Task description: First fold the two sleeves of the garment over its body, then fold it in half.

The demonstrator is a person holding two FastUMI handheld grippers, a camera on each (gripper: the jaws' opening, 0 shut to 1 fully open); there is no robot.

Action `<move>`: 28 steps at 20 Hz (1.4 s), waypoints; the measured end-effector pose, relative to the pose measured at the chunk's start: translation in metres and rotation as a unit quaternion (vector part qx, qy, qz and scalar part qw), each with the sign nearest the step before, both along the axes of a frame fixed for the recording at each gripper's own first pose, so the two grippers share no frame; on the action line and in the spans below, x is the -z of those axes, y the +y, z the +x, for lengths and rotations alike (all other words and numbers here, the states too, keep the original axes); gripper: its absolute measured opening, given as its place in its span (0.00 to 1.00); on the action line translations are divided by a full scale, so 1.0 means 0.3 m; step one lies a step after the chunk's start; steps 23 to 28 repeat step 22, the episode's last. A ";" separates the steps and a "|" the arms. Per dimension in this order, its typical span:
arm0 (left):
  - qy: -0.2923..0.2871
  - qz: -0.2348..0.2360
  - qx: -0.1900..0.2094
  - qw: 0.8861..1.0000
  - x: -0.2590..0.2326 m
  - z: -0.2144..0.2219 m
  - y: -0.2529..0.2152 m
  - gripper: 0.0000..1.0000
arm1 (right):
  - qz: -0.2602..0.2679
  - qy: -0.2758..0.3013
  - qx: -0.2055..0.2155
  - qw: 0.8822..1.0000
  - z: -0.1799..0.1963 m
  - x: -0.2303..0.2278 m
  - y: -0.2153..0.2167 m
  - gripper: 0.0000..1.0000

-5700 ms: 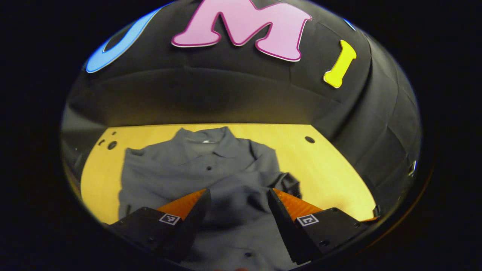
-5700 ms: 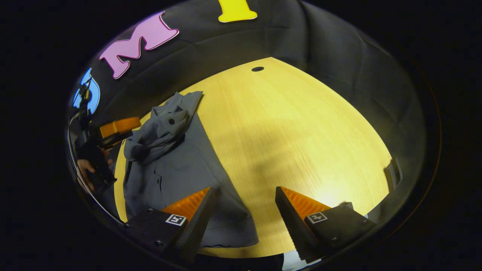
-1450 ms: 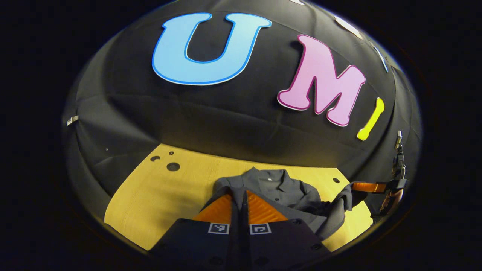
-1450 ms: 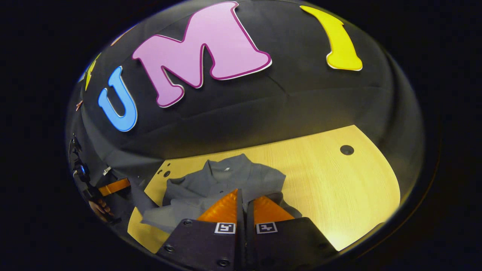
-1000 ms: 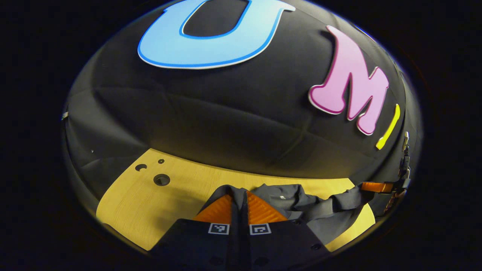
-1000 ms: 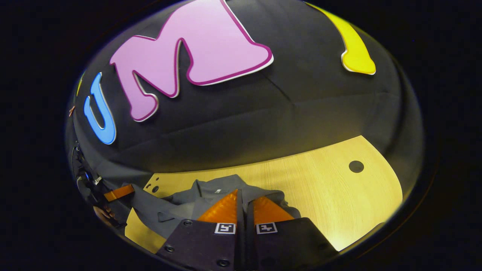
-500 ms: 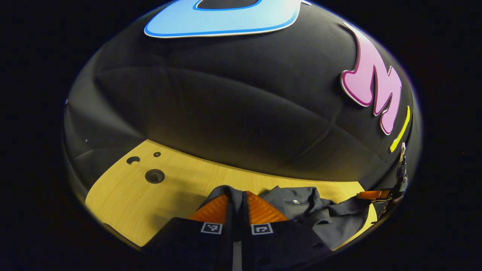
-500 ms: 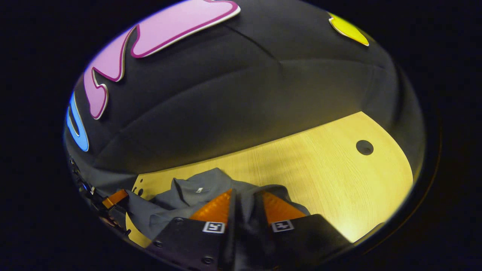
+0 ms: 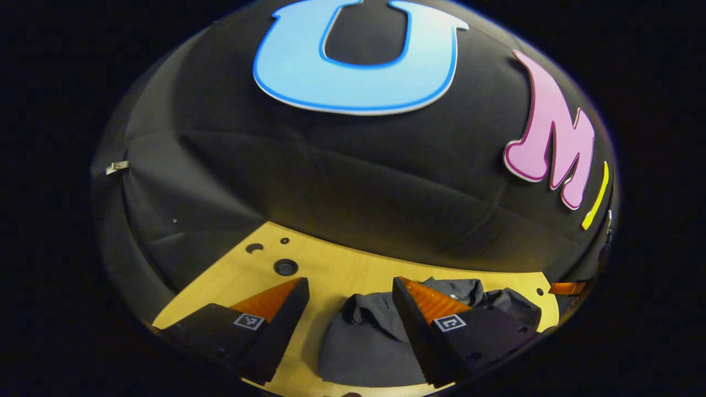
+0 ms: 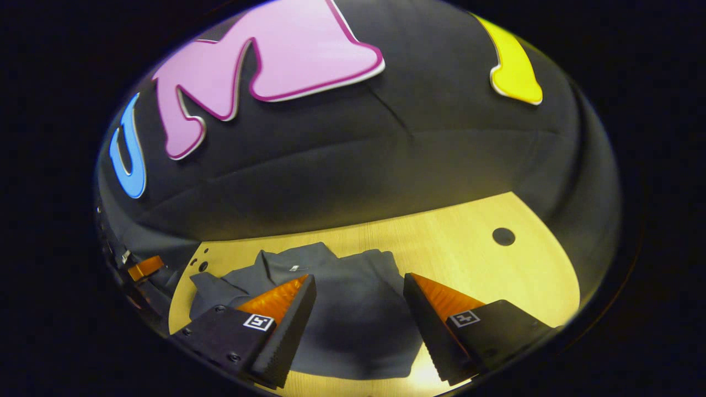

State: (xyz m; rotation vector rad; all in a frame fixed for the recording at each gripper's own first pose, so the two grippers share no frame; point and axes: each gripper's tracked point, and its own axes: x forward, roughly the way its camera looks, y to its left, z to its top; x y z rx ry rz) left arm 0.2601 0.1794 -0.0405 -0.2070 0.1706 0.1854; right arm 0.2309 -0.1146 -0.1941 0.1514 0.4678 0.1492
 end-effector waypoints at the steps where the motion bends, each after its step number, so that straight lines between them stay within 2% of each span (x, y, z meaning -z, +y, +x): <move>1: -0.007 0.004 -0.006 1.000 -0.032 -0.055 0.009 0.96 | -0.008 -0.011 0.000 1.000 -0.034 -0.030 0.003 0.99; 9: -0.068 0.054 -0.030 0.996 -0.202 -0.523 -0.010 0.96 | -0.031 -0.084 0.000 0.996 -0.378 -0.226 0.023 0.99; 13: -0.082 0.115 0.005 0.990 -0.191 -0.700 -0.085 0.96 | -0.028 -0.081 -0.008 0.996 -0.531 -0.213 0.049 0.99; 16: -0.085 0.102 0.032 0.991 -0.144 -0.807 -0.170 0.96 | -0.012 -0.080 0.000 0.997 -0.650 -0.208 0.065 0.99; 22: -0.097 0.092 0.025 0.991 -0.061 -0.964 -0.204 0.96 | -0.029 -0.096 0.000 0.995 -0.887 -0.162 0.105 0.98; 28: -0.097 0.092 0.025 0.991 -0.061 -0.964 -0.204 0.96 | -0.029 -0.096 0.000 0.995 -0.887 -0.162 0.105 0.98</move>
